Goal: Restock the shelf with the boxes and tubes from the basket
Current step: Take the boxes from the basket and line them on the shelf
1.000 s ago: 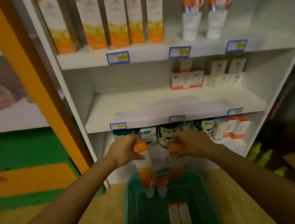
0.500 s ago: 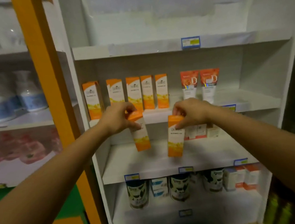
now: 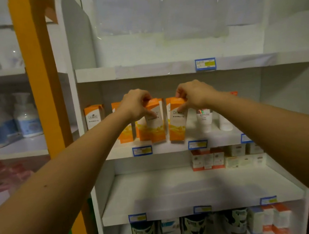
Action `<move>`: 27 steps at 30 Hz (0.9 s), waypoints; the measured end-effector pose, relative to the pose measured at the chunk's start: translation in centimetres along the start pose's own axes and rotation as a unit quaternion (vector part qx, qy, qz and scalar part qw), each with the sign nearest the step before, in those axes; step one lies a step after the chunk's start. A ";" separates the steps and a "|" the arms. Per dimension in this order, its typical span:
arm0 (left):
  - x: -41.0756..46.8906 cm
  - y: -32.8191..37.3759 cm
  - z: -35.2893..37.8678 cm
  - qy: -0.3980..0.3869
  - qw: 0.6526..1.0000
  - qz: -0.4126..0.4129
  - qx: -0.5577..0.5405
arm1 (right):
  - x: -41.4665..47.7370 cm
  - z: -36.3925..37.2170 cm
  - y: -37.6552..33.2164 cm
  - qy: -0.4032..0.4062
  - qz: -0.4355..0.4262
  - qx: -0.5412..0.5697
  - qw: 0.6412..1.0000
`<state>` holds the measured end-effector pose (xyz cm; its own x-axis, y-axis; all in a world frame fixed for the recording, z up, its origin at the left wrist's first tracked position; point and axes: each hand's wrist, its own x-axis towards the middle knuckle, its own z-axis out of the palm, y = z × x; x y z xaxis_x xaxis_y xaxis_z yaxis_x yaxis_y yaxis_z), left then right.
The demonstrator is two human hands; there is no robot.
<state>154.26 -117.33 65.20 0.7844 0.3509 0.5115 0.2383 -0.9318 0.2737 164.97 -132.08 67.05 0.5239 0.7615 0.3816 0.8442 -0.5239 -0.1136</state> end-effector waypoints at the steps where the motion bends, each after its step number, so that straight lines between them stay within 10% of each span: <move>1: 0.4 -0.1 0.4 -0.002 1.000 -0.002 0.007 | 0.4 0.3 0.0 0.002 0.001 0.003 1.000; 17: 5.0 -0.6 4.6 0.004 0.998 -0.030 0.058 | 5.7 4.1 1.3 0.051 0.034 0.011 0.998; 27: 5.1 -0.3 6.0 0.059 0.955 0.031 0.290 | 5.0 5.2 1.6 0.063 0.012 -0.097 0.993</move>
<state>161.66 -115.80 62.82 0.7452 0.2702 0.6096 0.4983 -0.8332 -0.2398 169.51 -127.13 64.00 0.5145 0.7006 0.4944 0.7880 -0.6137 0.0496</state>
